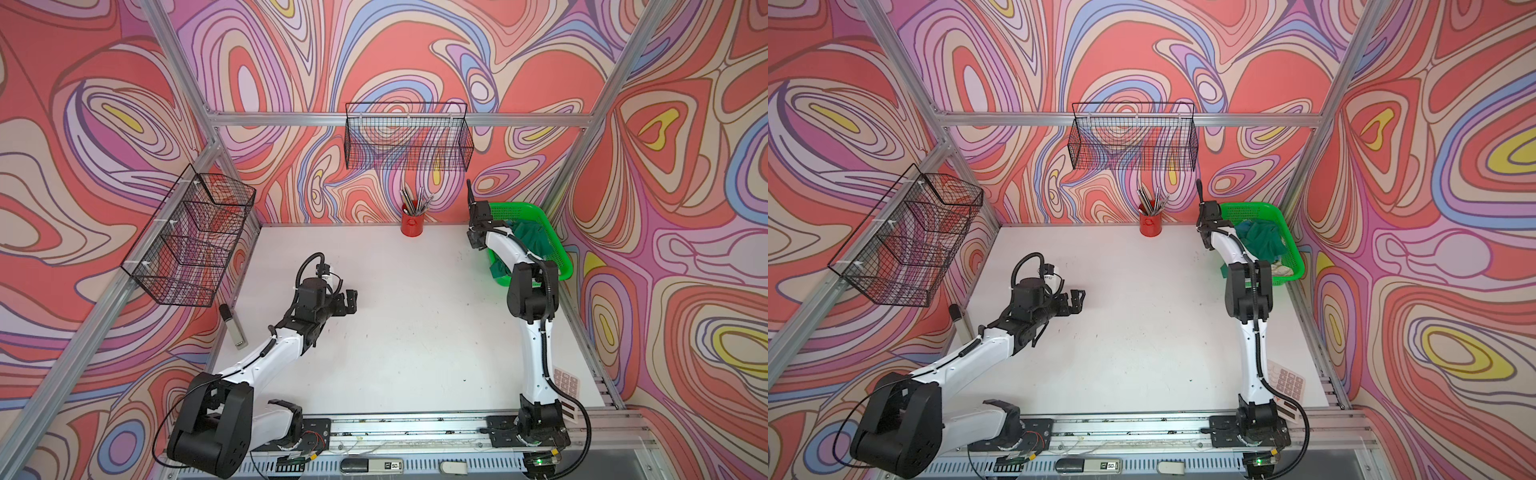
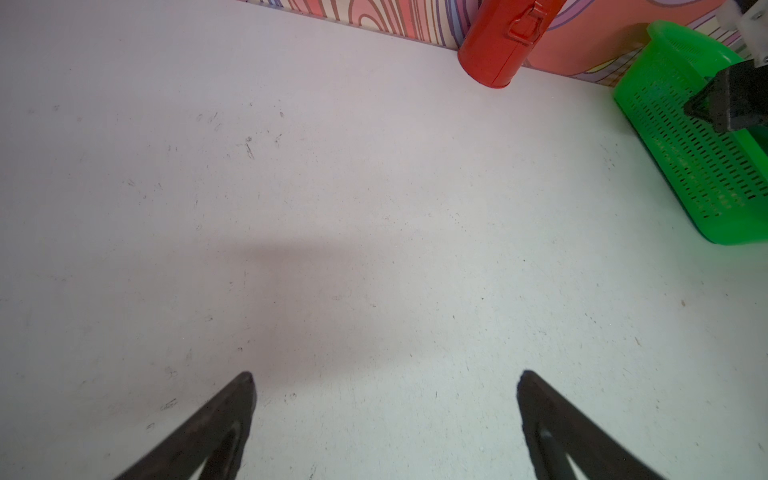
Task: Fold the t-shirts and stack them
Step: 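Lower the right gripper into the basket and pinch the green t-shirt, then lift the green t-shirt out with the right gripper and drop it on the table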
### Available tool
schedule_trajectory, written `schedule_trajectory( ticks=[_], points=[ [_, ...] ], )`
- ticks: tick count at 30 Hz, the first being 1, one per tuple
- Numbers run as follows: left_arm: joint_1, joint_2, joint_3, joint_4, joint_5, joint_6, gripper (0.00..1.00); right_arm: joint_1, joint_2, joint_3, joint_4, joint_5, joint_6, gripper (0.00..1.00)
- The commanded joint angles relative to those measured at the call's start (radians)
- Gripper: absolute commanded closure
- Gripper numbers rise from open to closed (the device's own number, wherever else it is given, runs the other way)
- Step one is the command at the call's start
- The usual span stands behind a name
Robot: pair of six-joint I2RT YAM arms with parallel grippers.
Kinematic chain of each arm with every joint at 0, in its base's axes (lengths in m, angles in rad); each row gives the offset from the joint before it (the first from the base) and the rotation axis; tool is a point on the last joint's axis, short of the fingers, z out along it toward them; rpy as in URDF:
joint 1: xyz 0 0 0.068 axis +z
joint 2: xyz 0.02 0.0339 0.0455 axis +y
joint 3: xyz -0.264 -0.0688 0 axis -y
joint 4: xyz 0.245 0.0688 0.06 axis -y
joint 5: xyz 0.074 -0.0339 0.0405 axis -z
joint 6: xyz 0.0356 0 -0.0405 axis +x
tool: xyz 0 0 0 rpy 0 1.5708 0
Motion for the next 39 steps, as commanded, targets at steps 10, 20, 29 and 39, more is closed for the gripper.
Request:
schedule_trajectory(
  ticks=[10,20,29,39],
  points=[
    [-0.006,-0.008,-0.004,-0.028,-0.003,0.007,0.0,-0.036,0.014,0.015,-0.017,0.033,-0.019,0.86],
    [-0.005,-0.008,-0.007,-0.03,-0.004,0.011,0.0,-0.076,-0.206,0.005,-0.097,0.005,0.184,0.02],
    [-0.007,0.001,-0.004,-0.025,0.002,0.011,0.0,-0.211,-0.238,-0.099,-0.074,-0.117,0.386,0.02],
    [-0.014,-0.004,-0.018,-0.008,-0.019,-0.002,0.0,-0.29,-0.135,-0.129,-0.031,-0.408,0.49,0.15]
  ],
)
